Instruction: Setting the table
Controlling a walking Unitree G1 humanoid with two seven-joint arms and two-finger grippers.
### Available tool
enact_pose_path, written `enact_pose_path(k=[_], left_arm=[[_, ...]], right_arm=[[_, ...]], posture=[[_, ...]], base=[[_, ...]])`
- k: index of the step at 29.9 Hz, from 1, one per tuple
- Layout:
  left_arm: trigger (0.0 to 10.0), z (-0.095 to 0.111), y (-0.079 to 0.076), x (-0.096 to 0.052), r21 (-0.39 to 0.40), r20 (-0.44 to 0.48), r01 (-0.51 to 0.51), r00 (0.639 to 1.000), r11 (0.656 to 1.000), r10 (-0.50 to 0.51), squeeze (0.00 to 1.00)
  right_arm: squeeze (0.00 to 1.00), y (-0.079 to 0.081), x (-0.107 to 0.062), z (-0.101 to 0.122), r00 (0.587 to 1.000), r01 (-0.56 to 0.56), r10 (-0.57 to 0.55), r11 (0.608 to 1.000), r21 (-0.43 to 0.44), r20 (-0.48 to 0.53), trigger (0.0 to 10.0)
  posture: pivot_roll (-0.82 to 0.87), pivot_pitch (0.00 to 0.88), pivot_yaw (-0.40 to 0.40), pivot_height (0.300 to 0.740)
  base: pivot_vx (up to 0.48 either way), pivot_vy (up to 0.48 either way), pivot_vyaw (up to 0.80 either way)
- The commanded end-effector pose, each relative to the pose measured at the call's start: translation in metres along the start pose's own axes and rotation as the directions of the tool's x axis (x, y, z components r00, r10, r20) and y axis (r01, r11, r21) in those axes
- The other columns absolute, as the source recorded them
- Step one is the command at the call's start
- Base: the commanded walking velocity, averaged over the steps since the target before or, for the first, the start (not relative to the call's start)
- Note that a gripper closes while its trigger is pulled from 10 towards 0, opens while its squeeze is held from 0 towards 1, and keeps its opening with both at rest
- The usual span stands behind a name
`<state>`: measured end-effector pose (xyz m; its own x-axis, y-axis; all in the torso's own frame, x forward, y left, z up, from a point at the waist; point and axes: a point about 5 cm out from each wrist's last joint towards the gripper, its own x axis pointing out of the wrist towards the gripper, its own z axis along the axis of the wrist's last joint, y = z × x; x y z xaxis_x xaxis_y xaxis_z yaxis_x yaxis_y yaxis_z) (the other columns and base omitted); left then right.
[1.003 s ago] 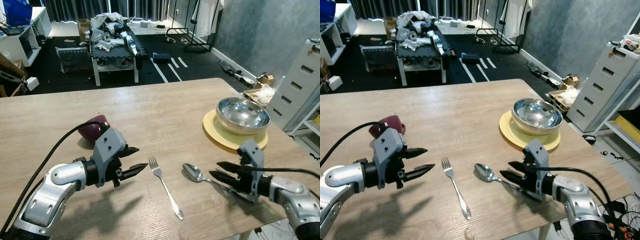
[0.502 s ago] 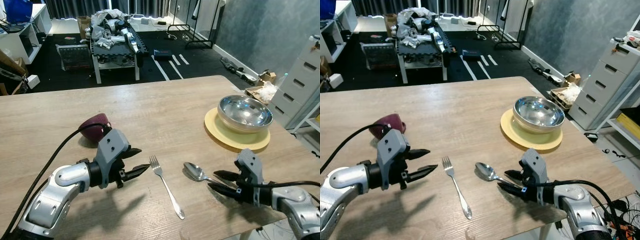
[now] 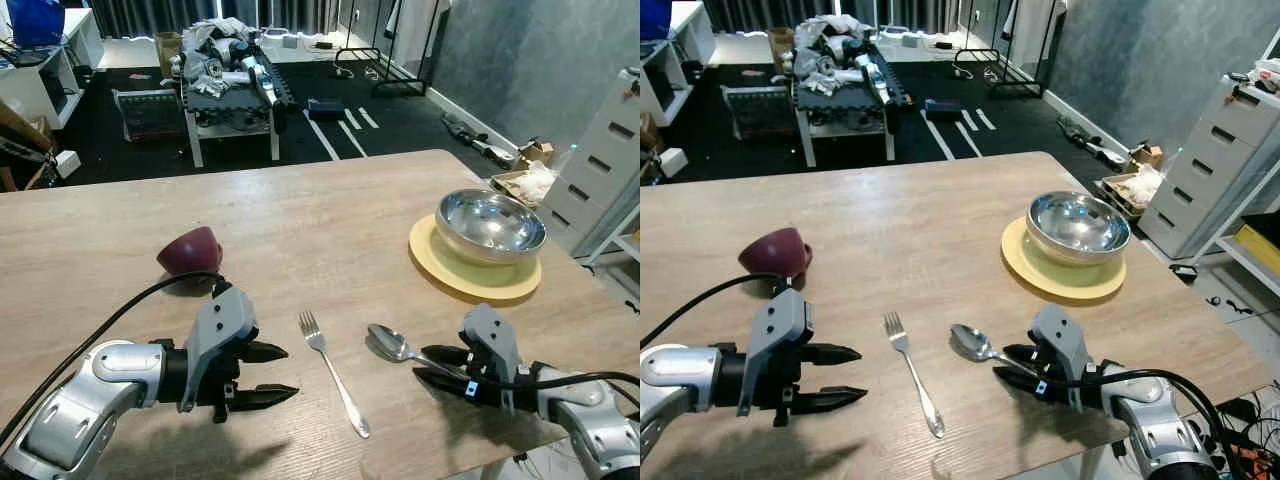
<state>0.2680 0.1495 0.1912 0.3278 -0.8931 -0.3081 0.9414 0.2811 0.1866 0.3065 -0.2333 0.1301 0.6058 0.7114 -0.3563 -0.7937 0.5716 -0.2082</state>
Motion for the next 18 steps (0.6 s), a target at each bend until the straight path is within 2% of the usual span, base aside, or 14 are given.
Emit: enact_pose_path(k=[1, 7, 13, 14, 16, 18], left_arm=[[10.0, -0.003, -0.004, -0.002, -0.011, -0.018, 0.012, 1.0, 1.0, -0.012, 0.0], [10.0, -0.008, -0.009, -0.002, -0.015, -0.034, 0.029, 0.999, 0.999, -0.03, 0.0], [10.0, -0.012, -0.011, 0.0, -0.004, -0.041, 0.026, 0.999, 1.0, -0.026, 0.0], [10.0, -0.01, -0.009, 0.003, -0.003, -0.024, -0.006, 1.0, 1.0, 0.006, 0.0], [10.0, -0.009, -0.008, 0.004, -0.001, -0.015, -0.021, 1.0, 1.0, 0.021, 0.0], [10.0, -0.007, -0.004, 0.006, -0.001, 0.007, -0.069, 0.998, 0.998, 0.069, 0.0]], right_arm=[[0.0, 0.011, 0.001, -0.026, 0.993, -0.037, 0.044, 0.997, 0.064, -0.108, 0.0], [0.0, 0.011, -0.001, -0.028, 0.992, -0.045, 0.053, 0.996, 0.07, -0.116, 0.0], [0.0, 0.008, 0.002, -0.019, 0.999, -0.012, 0.016, 0.996, 0.094, -0.042, 0.0], [0.0, 0.005, 0.005, -0.007, 0.998, 0.017, -0.024, 0.991, 0.129, 0.051, 0.0], [0.0, 0.004, 0.006, -0.002, 0.995, 0.028, -0.041, 0.99, 0.141, 0.087, 0.0], [0.0, -0.001, 0.008, 0.013, 0.977, 0.079, -0.111, 0.982, 0.172, 0.182, 0.0]], posture=[[0.15, 0.104, 0.059, 0.74], [0.14, 0.102, 0.054, 0.74], [0.14, 0.099, 0.053, 0.74], [0.14, 0.097, 0.053, 0.74], [0.14, 0.096, 0.053, 0.74], [0.14, 0.094, 0.053, 0.74]], base=[[0.0, 0.0, 0.0], [0.0, 0.0, 0.0], [0.0, 0.0, 0.0], [0.0, 0.0, 0.0], [0.0, 0.0, 0.0], [0.0, 0.0, 0.0]])
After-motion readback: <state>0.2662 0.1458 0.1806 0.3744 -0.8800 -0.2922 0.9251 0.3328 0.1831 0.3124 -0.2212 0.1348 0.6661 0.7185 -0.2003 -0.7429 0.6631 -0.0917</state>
